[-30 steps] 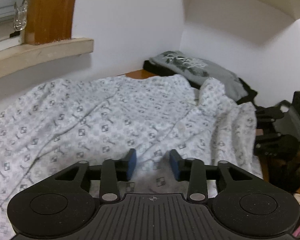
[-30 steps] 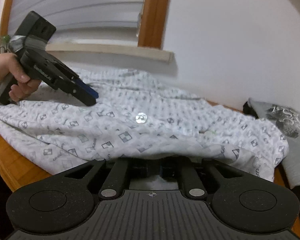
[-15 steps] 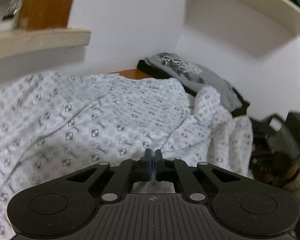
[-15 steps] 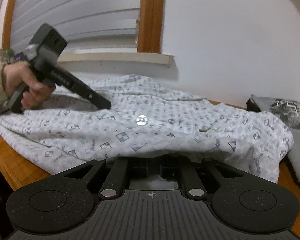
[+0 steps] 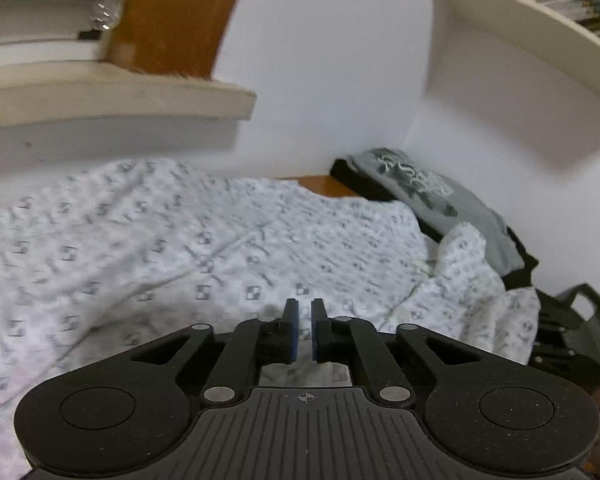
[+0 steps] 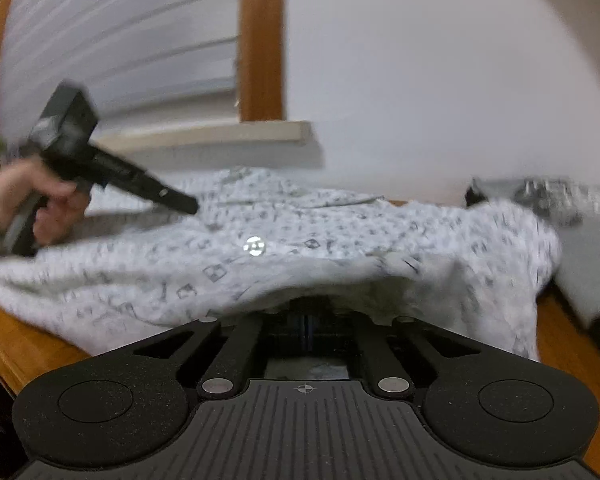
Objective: Fold clothes
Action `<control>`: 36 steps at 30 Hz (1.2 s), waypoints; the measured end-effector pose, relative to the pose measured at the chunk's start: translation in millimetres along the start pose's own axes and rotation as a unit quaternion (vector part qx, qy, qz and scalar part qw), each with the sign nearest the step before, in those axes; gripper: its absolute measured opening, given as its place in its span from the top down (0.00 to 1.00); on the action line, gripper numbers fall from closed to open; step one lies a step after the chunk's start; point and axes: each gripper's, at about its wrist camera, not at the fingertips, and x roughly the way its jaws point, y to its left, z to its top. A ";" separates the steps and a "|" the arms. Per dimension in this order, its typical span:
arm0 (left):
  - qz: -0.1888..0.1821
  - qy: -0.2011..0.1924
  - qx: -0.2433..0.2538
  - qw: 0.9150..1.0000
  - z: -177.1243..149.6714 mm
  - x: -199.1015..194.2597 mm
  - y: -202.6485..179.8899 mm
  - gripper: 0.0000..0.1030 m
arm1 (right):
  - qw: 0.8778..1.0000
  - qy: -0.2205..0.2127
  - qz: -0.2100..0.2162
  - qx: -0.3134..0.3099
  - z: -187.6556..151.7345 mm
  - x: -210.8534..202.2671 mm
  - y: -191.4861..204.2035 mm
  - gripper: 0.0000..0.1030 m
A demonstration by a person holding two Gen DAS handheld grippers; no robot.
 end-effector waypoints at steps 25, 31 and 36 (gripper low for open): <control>-0.003 0.027 -0.040 0.999 -15.3 4.3 16.9 0.98 | 0.994 -0.050 -0.079 0.062 -6.3 -21.5 -19.8 0.99; 0.011 0.031 -0.035 0.999 -15.4 5.9 15.6 0.94 | 0.990 -0.035 -0.107 0.084 -16.3 -58.7 -43.8 0.99; 0.057 0.005 0.000 0.998 -11.3 -2.6 -0.4 0.94 | 0.991 -0.032 -0.116 0.060 -10.0 -88.0 -37.2 0.94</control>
